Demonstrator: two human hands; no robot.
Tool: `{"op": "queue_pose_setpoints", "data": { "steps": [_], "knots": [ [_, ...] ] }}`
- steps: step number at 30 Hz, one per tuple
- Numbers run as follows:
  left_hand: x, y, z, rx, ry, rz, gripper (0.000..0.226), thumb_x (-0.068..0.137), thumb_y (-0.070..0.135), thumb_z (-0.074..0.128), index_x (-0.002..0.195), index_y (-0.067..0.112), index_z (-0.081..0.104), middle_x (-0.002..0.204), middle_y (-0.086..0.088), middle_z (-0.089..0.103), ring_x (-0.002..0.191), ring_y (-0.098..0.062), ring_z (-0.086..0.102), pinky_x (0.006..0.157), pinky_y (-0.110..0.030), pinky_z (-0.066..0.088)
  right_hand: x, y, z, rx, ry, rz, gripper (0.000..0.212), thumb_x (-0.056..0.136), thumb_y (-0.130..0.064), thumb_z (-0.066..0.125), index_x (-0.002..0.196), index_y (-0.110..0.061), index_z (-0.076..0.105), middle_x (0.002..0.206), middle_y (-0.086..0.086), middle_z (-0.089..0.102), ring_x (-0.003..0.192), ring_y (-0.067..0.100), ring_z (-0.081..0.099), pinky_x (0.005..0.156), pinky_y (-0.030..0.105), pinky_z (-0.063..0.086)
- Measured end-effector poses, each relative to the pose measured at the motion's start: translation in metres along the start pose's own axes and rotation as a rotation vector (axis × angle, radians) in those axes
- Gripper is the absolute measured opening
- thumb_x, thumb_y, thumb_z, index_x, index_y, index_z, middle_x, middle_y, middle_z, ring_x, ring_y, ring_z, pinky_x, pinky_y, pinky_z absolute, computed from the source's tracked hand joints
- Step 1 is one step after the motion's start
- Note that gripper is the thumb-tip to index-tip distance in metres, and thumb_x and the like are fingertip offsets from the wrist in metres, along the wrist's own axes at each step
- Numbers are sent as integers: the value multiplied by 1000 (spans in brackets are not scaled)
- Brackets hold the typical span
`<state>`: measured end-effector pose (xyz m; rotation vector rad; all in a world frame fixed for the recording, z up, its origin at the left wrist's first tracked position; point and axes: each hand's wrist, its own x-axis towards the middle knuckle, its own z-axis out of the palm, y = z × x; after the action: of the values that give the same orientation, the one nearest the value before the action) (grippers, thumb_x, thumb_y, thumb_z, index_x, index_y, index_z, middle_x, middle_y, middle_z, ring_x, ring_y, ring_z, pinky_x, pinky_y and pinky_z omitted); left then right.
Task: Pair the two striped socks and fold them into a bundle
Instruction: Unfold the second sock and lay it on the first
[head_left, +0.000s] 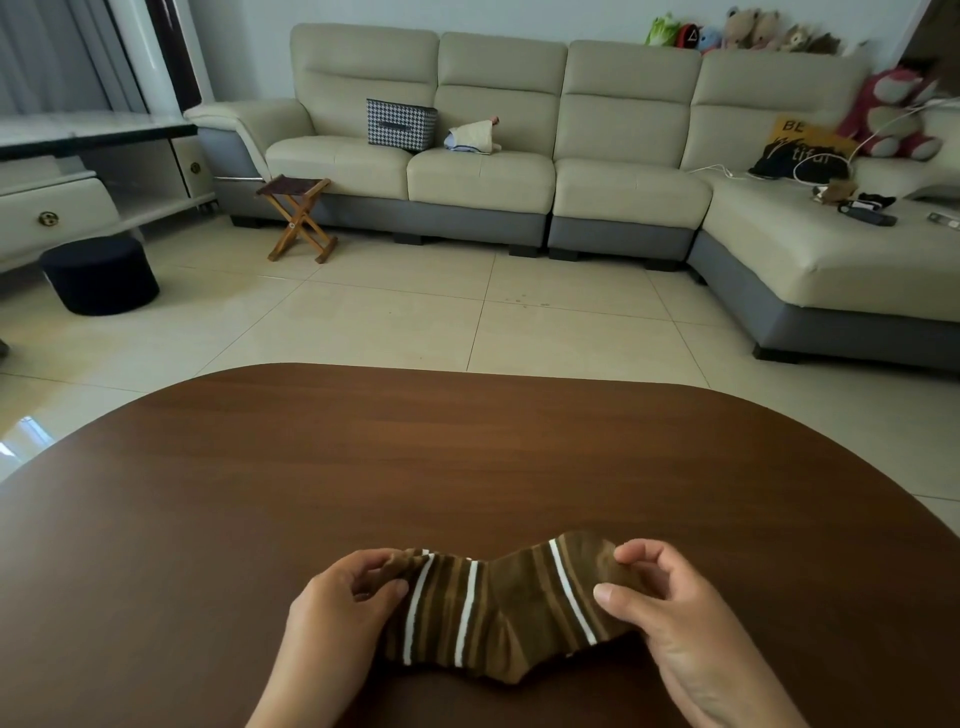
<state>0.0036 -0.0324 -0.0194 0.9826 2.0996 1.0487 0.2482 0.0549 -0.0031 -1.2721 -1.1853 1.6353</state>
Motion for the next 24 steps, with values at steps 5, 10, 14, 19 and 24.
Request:
{"op": "queue_pose_setpoints", "data": {
  "steps": [5, 10, 14, 19, 24],
  "knots": [
    [0, -1, 1, 18, 11, 14, 30, 77, 17, 72, 78, 44, 59, 77, 13, 70, 75, 2, 63, 60, -9, 38, 0, -2, -2, 108, 92, -14, 17, 76, 11, 61, 77, -5, 67, 62, 4, 75, 75, 20, 66, 70, 28, 48],
    [1, -1, 1, 11, 31, 12, 27, 77, 17, 72, 83, 40, 61, 75, 16, 67, 73, 3, 61, 61, -11, 39, 4, 2, -9, -28, 173, -16, 22, 79, 8, 62, 77, -13, 69, 86, 12, 72, 87, 24, 66, 83, 36, 50],
    [1, -1, 2, 7, 56, 6, 24, 76, 18, 72, 92, 35, 65, 72, 17, 65, 71, 5, 59, 61, -13, 39, 3, -1, -9, -358, 220, -38, 20, 81, -5, 65, 74, -24, 69, 87, -5, 70, 85, 8, 64, 70, 22, 49],
    [0, 1, 3, -8, 101, 4, 28, 77, 20, 71, 103, 29, 67, 73, 14, 66, 72, 5, 57, 61, -14, 38, 2, -2, 2, -860, 223, -177, 24, 89, -11, 55, 81, -32, 64, 93, -16, 52, 85, 0, 48, 81, 16, 36],
    [-1, 3, 2, -37, 128, 11, 28, 79, 19, 70, 103, 31, 65, 72, 13, 66, 71, 7, 56, 59, -8, 35, 4, 7, 2, -1109, 228, -303, 27, 91, -11, 48, 104, -25, 68, 96, -15, 44, 98, 2, 43, 85, 9, 28]
  ]
}}
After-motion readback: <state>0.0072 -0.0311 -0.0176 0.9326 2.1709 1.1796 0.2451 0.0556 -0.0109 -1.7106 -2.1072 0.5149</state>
